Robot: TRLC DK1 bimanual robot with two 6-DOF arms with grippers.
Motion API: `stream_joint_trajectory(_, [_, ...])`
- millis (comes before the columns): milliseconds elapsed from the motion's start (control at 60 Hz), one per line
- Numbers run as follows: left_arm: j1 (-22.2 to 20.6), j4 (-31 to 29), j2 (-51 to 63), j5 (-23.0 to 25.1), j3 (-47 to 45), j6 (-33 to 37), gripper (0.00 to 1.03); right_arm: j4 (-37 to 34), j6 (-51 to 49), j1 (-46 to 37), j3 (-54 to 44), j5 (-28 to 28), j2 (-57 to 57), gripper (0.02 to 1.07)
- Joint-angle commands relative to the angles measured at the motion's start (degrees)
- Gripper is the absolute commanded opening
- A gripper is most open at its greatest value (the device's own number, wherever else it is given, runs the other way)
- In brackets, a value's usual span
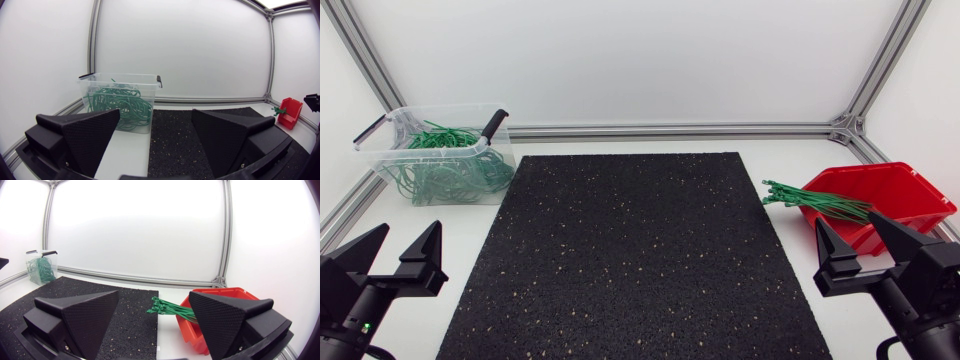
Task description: Take a green cable tie from the red box, thread the tail through the head to close it, then place it in the transparent bin on the left.
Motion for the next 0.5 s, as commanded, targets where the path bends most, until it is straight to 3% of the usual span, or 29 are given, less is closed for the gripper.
stream_joint_trajectory(0, [-0.2,-1.3,-0.6,0.1,-2.3,-1.3,1.0,0.2,-1.0,0.2,-1.3,0.3,-0.6,1.04])
stream_joint_trajectory(483, [-0.2,-1.3,-0.6,0.1,-2.3,-1.3,1.0,0.7,-1.0,0.2,-0.6,0.2,-0.7,1.04])
